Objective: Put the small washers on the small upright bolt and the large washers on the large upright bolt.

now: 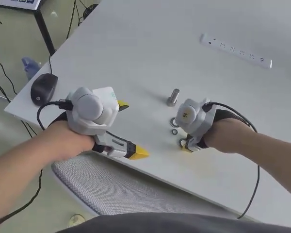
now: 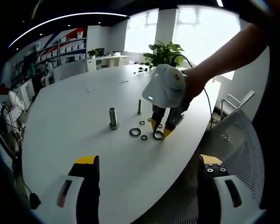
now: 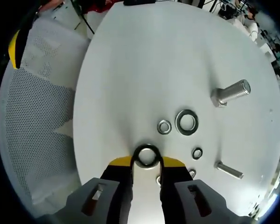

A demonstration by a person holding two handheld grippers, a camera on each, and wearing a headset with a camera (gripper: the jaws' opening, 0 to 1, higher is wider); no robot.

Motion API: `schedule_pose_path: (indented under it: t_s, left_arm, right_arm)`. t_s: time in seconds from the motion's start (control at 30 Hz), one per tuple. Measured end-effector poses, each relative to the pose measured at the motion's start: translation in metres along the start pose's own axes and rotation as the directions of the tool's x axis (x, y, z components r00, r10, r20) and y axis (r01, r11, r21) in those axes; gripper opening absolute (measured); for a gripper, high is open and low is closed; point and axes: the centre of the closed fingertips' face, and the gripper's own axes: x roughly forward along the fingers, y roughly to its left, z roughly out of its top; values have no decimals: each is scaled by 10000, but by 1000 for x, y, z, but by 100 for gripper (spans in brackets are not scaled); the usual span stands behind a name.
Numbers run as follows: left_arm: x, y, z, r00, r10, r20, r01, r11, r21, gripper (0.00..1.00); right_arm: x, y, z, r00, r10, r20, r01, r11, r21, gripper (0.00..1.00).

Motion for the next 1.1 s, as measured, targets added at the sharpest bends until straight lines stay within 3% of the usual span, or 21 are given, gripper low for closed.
schedule_pose_path:
  t_s: [0.7,1.1]
  left_arm:
    - [-1,7,7,9998,127,154,-128,9999,41,87]
    - [3,4,10,9995,79,319,-79,10000,22,88]
  right_arm:
    - [-8,3,-11,9994,324,-106,-323,9994,134,20]
    - [-40,-8,-5,9990,395,230,-407,9978,520,20]
